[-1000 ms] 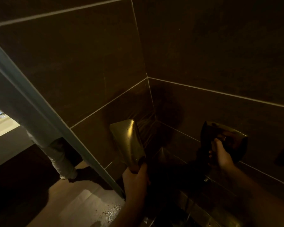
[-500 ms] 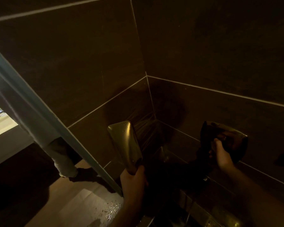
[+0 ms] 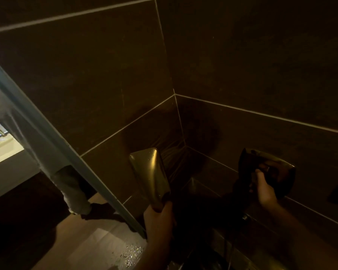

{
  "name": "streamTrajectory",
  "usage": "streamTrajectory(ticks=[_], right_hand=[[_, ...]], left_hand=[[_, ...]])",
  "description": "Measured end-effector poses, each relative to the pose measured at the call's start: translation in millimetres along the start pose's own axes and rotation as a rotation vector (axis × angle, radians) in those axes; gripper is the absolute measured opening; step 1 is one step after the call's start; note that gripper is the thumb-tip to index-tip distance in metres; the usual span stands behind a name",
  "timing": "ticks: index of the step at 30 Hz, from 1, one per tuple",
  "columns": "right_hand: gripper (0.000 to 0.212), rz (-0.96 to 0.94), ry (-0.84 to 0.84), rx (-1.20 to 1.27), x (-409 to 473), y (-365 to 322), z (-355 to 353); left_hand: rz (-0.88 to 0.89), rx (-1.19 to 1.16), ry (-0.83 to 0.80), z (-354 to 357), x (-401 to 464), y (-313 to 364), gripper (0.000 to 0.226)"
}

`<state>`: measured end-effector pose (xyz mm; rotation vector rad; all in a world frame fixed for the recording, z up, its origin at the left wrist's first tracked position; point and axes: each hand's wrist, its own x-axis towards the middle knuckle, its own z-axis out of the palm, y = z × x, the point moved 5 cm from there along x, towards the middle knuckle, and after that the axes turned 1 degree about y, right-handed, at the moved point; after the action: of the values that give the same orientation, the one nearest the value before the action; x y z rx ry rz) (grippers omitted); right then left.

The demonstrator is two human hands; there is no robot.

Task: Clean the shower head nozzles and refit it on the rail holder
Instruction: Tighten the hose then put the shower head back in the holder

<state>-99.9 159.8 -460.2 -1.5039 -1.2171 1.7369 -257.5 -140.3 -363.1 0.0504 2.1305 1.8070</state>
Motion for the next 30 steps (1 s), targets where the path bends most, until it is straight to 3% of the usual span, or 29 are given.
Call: streamTrajectory(ticks=[10,21,30], right_hand=[[0.038,-0.001,-0.007,0.017,-3,-2,-1],[0.046,0.05,-0.008,0.033,-3,2,-1],[0.037,0.089,-0.026,0.05,-6,4,1]], left_hand=[[-0.006,-0.002,0.006,-4,3,1,0.016],[-0.014,-0.033,0.0,-10,12,-2,0.017],[-0.032,-0.05,-0.019,-12,13,-2,0.006]])
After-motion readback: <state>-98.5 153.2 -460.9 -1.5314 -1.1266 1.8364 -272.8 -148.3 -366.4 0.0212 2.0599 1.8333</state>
